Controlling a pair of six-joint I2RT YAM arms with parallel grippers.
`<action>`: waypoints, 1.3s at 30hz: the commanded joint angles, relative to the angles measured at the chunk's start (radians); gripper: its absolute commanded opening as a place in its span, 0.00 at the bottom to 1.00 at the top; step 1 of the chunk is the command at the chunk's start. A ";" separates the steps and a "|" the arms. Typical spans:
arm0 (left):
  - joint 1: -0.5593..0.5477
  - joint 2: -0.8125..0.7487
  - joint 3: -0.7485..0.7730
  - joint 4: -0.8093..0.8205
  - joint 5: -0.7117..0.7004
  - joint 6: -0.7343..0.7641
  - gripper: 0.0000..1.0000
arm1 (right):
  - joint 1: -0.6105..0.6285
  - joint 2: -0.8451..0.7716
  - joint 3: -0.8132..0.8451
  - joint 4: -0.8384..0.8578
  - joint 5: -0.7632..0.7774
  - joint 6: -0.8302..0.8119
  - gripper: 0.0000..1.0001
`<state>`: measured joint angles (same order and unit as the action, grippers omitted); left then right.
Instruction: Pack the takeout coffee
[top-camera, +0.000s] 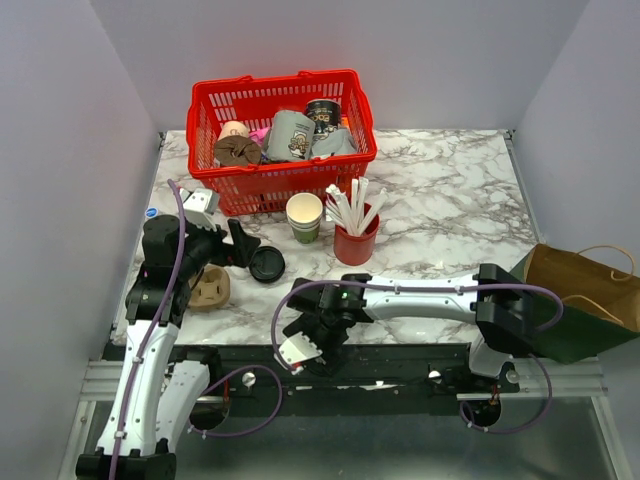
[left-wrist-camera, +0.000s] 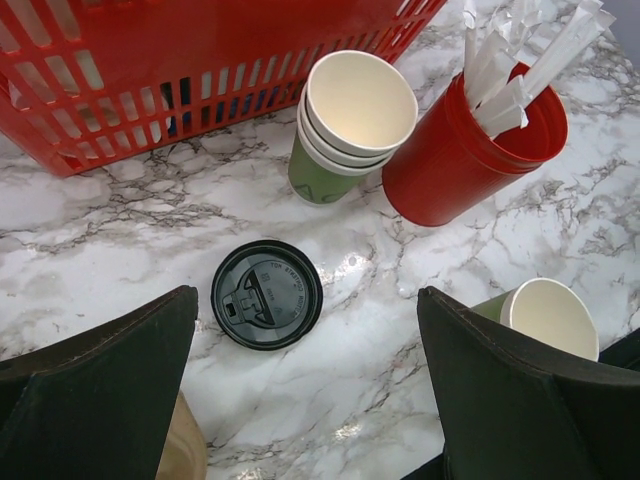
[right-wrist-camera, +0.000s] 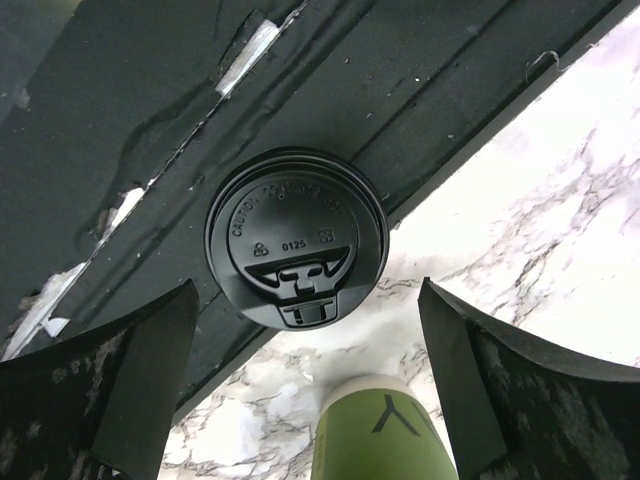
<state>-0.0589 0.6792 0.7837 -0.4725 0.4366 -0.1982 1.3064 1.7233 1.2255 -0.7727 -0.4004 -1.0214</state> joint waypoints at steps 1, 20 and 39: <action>0.008 -0.021 -0.017 0.023 0.037 -0.018 0.99 | 0.019 0.044 -0.004 0.027 0.029 0.007 1.00; 0.024 -0.041 -0.052 0.035 0.056 -0.030 0.99 | 0.031 0.108 0.022 0.003 0.031 -0.029 1.00; 0.030 -0.056 -0.061 0.038 0.063 -0.035 0.99 | 0.050 0.099 -0.009 0.038 0.054 -0.049 1.00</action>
<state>-0.0383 0.6384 0.7357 -0.4503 0.4797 -0.2218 1.3418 1.8309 1.2327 -0.7563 -0.3656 -1.0489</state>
